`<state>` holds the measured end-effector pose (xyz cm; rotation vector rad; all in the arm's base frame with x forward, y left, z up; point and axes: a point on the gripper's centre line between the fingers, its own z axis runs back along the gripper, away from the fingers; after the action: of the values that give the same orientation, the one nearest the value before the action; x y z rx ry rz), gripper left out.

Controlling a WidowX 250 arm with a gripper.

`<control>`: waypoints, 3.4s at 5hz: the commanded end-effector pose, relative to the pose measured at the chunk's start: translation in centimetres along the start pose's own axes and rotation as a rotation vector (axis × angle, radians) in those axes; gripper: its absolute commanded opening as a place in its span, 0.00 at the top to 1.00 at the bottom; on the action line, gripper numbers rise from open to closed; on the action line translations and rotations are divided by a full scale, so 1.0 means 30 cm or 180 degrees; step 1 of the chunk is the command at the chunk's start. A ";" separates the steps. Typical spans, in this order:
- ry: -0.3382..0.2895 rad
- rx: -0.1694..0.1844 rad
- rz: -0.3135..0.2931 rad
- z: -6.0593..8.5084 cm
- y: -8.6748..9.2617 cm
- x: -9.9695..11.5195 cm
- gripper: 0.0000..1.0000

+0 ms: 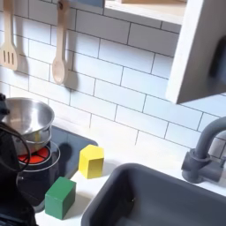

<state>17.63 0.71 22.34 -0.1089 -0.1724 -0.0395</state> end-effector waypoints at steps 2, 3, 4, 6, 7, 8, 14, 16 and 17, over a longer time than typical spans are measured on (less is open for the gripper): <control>-0.0005 0.0001 -0.0001 0.001 0.000 0.001 0.00; -0.0001 -0.0004 0.0005 0.000 0.000 0.000 0.00; 0.0000 0.0000 0.0000 0.000 0.000 0.000 0.00; -0.0183 0.0005 -0.0118 -0.042 0.021 0.063 0.00; -0.0295 0.0060 -0.0118 -0.050 0.040 0.112 0.00; -0.0348 0.0084 -0.0159 -0.062 0.053 0.144 0.00; -0.1048 0.0304 0.0148 0.093 0.181 0.431 0.00; -0.0926 0.0267 0.0238 0.104 0.175 0.421 0.00; -0.0907 0.0265 0.0254 0.100 0.177 0.420 0.00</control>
<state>29.83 5.94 26.91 -0.0376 -0.4536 0.0632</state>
